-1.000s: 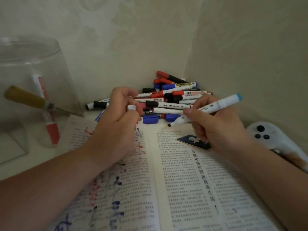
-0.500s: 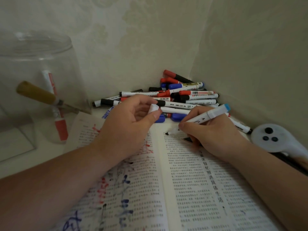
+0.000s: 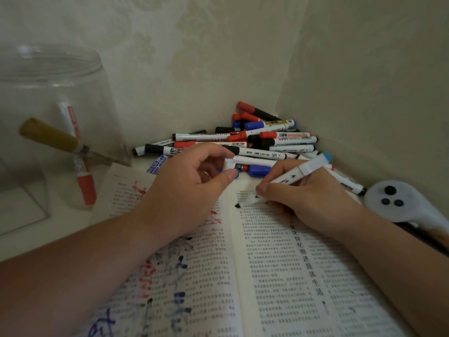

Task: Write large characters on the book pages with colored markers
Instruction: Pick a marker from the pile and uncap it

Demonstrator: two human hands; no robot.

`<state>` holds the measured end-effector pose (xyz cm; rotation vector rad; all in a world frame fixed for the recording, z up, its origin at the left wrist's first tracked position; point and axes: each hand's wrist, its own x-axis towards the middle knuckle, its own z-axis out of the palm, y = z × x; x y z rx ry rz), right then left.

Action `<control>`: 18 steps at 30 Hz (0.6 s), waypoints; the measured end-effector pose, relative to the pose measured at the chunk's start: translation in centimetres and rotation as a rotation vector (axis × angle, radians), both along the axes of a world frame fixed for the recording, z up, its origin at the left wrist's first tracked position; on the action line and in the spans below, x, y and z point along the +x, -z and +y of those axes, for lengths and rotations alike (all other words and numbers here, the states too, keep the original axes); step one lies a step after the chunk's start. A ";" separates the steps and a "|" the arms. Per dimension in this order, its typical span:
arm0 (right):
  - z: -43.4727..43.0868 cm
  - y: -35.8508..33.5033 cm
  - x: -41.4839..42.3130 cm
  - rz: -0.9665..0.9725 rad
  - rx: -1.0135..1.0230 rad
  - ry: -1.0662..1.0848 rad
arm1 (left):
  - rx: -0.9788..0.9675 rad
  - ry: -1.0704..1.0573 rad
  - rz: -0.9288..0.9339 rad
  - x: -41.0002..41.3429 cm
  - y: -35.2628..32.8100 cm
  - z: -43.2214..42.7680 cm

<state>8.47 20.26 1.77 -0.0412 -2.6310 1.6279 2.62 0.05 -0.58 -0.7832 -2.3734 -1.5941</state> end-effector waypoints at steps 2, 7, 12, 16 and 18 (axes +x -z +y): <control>-0.1 0.0 -0.1 0.011 0.020 0.002 | -0.005 0.003 -0.024 0.0 0.1 0.1; 0.5 0.3 -0.9 0.040 0.014 0.156 | -0.001 0.037 -0.058 -0.2 0.5 0.1; 0.5 0.3 -0.9 0.038 0.024 0.177 | -0.049 0.050 -0.043 -0.1 0.4 0.1; 0.3 0.1 -0.6 0.032 0.064 0.117 | -0.027 0.046 -0.057 -0.1 0.4 0.2; 0.5 0.2 -0.7 0.024 0.039 0.139 | -0.036 0.045 -0.051 0.0 0.3 0.1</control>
